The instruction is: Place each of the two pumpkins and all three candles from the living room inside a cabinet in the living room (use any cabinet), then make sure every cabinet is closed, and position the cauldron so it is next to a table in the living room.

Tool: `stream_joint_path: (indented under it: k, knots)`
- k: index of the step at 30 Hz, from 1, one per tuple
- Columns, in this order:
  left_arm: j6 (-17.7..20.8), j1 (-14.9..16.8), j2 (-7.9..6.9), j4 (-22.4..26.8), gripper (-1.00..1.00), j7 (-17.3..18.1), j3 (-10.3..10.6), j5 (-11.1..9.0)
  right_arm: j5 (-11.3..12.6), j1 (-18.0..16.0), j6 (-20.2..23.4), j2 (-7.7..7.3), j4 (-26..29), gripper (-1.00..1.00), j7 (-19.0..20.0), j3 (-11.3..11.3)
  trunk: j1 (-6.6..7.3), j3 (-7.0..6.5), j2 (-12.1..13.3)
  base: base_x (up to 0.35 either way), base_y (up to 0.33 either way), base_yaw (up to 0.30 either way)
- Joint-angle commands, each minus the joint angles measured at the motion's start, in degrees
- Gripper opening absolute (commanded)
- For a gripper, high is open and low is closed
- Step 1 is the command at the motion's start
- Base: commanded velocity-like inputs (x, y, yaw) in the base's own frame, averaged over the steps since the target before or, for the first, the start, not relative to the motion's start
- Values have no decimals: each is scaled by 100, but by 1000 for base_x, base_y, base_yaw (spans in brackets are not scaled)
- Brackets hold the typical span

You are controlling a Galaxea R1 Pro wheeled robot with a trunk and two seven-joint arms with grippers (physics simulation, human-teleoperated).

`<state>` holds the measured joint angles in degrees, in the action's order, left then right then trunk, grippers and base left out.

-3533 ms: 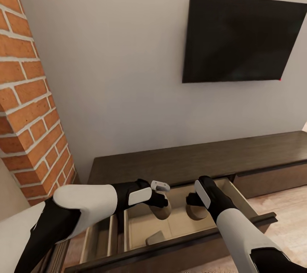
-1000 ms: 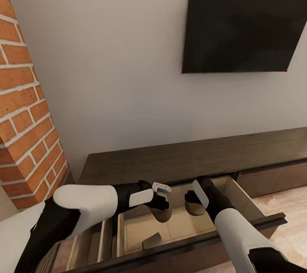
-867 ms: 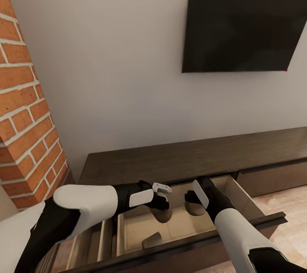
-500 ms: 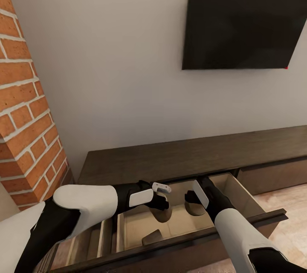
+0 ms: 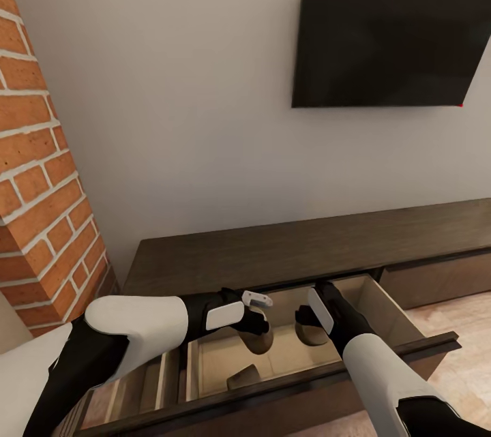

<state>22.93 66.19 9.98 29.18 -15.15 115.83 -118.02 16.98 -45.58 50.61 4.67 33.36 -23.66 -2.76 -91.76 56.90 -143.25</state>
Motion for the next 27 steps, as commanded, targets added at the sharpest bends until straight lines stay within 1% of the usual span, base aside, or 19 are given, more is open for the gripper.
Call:
stream_joint_path:
  k: [1,5,8,11,13,15,19,22,25,27]
  knots:
    - [-6,12,2,6,-100,-23,27,-50,60,-3,23,-8,5,-100,-53,-28,1,6,-3,0,0,0]
    - [0,11,2,-7,-100,-23,27,-54,60,-10,62,-24,4,-100,-58,-25,1,6,-3,0,0,0]
    - [5,15,2,-28,-100,-23,27,-54,60,-175,225,-27,-25,-100,-114,-25,1,6,-3,0,0,0]
    - [8,13,2,-33,-100,-23,27,-49,59,-317,278,-39,-252,-100,-171,-26,1,6,-3,0,0,0]
    - [9,15,2,-32,-100,-23,27,-47,55,-457,263,-51,-540,-100,-188,-24,1,6,-3,0,0,0]
    - [10,15,2,-27,-100,-23,27,-43,53,-601,168,-58,-826,-100,-195,-24,1,6,-3,0,0,0]
    - [10,14,2,-25,-100,-23,27,-38,51,-790,7,-79,-1225,-100,-199,-25,1,6,-3,0,0,0]
    - [8,16,2,-30,-100,-23,27,-38,51,-824,-113,-136,-1335,-100,-200,-26,1,6,-3,0,0,0]
    - [8,16,2,-29,-100,-23,27,-43,51,-833,-286,-150,-1467,-100,-200,-24,1,6,-3,0,0,0]
    - [14,15,2,-28,-100,-23,26,-45,51,-836,-411,-147,-1579,-100,-200,-23,-4,50,-6,0,0,0]
